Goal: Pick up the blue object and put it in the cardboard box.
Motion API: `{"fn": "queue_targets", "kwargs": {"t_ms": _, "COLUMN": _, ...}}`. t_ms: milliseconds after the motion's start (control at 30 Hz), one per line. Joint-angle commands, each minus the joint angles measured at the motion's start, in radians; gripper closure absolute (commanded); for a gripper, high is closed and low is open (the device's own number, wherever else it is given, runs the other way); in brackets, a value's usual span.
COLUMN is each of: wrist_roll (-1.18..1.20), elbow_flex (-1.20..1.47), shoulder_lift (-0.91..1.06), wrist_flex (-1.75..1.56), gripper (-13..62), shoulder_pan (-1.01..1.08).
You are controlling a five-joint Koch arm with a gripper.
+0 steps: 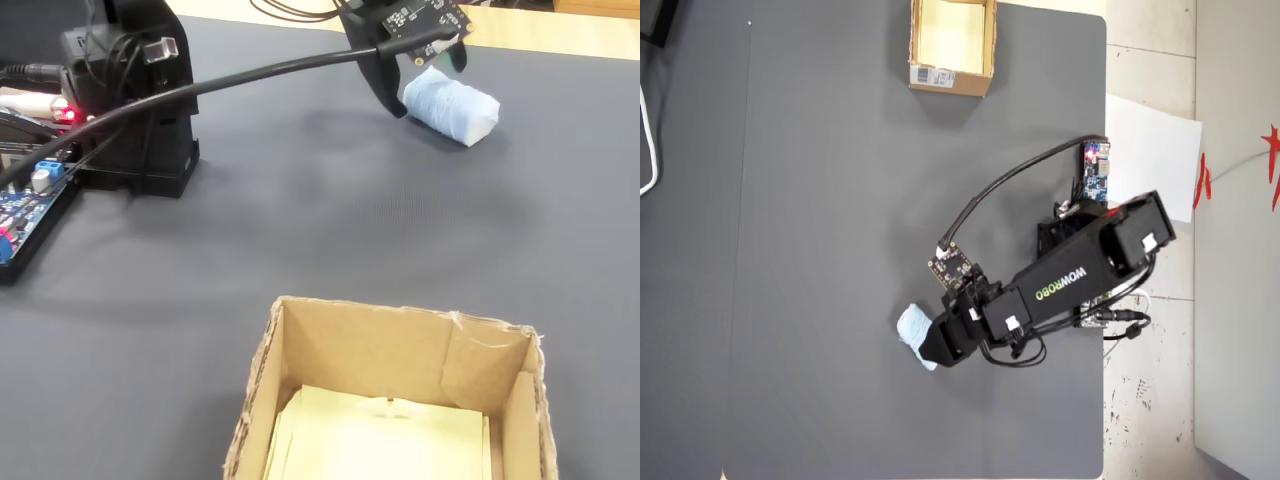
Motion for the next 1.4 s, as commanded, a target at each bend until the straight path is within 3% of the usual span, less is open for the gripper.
{"fn": "queue_targets", "kwargs": {"t_ms": 0, "wrist_roll": 0.031, "elbow_flex": -0.095, "shoulder_lift": -0.011, "wrist_flex": 0.0, "gripper": 16.1, "shoulder_pan": -0.002}}
{"fn": "queue_targets", "kwargs": {"t_ms": 400, "wrist_roll": 0.051, "elbow_flex": -0.143, "shoulder_lift": -0.164, "wrist_flex": -0.023, "gripper": 17.4, "shoulder_pan": -0.023}}
{"fn": "queue_targets", "kwargs": {"t_ms": 667, "wrist_roll": 0.051, "elbow_flex": -0.143, "shoulder_lift": -0.183, "wrist_flex": -0.032, "gripper": 34.9, "shoulder_pan": -0.023}}
{"fn": "queue_targets", "kwargs": {"t_ms": 933, "wrist_roll": 0.046, "elbow_flex": -0.091, "shoulder_lift": -0.12, "wrist_flex": -0.077, "gripper": 37.2, "shoulder_pan": -0.011}}
{"fn": "queue_targets", "kwargs": {"t_ms": 1367, "wrist_roll": 0.014, "elbow_flex": 0.153, "shoulder_lift": 0.172, "wrist_flex": -0.333, "gripper": 37.2, "shoulder_pan": 0.084}}
